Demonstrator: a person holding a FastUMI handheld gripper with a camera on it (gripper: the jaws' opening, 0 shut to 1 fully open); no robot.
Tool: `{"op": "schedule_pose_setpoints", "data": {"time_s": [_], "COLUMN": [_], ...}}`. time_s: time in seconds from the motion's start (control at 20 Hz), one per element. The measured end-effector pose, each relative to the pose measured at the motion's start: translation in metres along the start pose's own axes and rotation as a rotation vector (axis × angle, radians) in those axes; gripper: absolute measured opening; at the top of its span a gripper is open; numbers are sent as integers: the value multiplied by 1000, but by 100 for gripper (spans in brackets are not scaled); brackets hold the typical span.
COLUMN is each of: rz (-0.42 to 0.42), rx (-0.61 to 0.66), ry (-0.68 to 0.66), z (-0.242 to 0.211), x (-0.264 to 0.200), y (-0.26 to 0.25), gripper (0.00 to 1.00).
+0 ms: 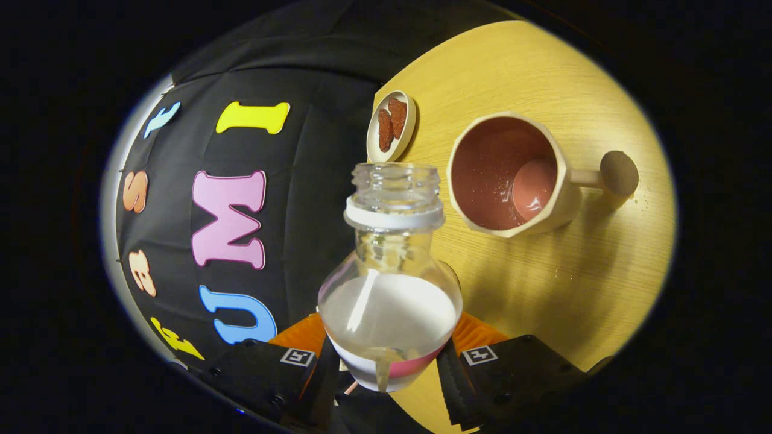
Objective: Take the bottle from table, then pour the juice into the cup, finally place the bottle on the coaster
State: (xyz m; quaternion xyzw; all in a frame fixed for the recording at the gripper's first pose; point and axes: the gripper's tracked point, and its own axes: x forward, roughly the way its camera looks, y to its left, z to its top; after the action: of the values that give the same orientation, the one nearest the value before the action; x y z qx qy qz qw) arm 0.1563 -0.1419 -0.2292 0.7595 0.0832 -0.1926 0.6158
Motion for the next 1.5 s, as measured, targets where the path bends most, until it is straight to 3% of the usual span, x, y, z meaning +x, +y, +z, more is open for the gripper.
{"op": "schedule_pose_setpoints", "data": {"time_s": [0.5,1.5], "rz": [1,11], "rx": [204,495], "ry": [17,24], "z": [5,18], "x": [7,11], "y": [9,32], "gripper": [73,73]}}
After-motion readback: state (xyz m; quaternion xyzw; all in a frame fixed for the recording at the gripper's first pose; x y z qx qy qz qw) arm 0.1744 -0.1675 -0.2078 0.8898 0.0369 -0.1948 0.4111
